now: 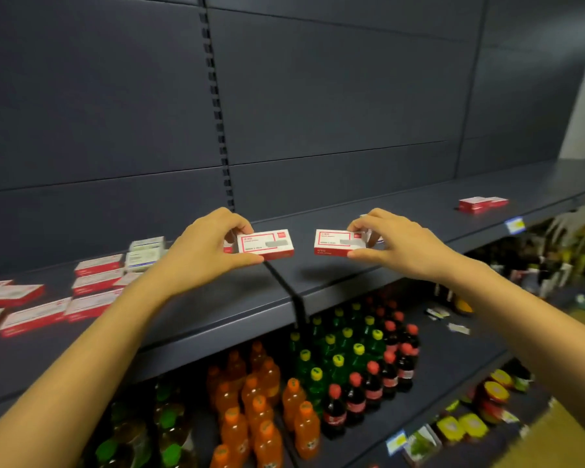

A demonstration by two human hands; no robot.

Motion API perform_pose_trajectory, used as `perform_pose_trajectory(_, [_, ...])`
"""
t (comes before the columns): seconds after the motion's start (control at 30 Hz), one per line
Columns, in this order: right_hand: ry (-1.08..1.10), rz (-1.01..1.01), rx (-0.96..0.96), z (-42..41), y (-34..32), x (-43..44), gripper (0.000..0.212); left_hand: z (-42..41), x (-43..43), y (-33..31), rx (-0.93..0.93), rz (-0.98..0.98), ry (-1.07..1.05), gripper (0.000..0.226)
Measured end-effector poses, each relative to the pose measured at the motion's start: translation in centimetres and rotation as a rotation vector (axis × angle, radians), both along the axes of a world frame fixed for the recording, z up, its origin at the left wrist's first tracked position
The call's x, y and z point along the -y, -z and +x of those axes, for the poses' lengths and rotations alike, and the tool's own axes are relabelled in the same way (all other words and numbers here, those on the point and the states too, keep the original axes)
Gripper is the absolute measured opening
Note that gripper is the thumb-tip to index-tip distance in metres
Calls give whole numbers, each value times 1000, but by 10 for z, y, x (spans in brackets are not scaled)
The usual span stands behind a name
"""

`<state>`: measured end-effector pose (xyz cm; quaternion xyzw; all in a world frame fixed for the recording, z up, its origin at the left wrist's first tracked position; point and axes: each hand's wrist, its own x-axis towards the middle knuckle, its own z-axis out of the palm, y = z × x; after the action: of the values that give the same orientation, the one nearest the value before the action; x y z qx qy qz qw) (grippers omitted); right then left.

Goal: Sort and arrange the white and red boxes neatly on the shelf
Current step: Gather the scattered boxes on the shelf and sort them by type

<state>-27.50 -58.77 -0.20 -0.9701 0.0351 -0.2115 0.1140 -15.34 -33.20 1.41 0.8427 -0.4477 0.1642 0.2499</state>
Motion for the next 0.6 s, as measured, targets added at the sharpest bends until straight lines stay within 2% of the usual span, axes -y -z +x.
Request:
perform_pose_trajectory(0.17, [99, -36, -34, -40, 1, 87, 45, -21, 88, 8, -38, 0, 57, 36])
perform_pose_trajectory(0.47, [128, -52, -51, -104, 10, 226, 42, -66, 235, 22, -46, -12, 71, 44])
perform_pose_trajectory(0.6, [190, -38, -56, -126, 13, 279, 42, -74, 291, 21, -55, -7, 97, 41])
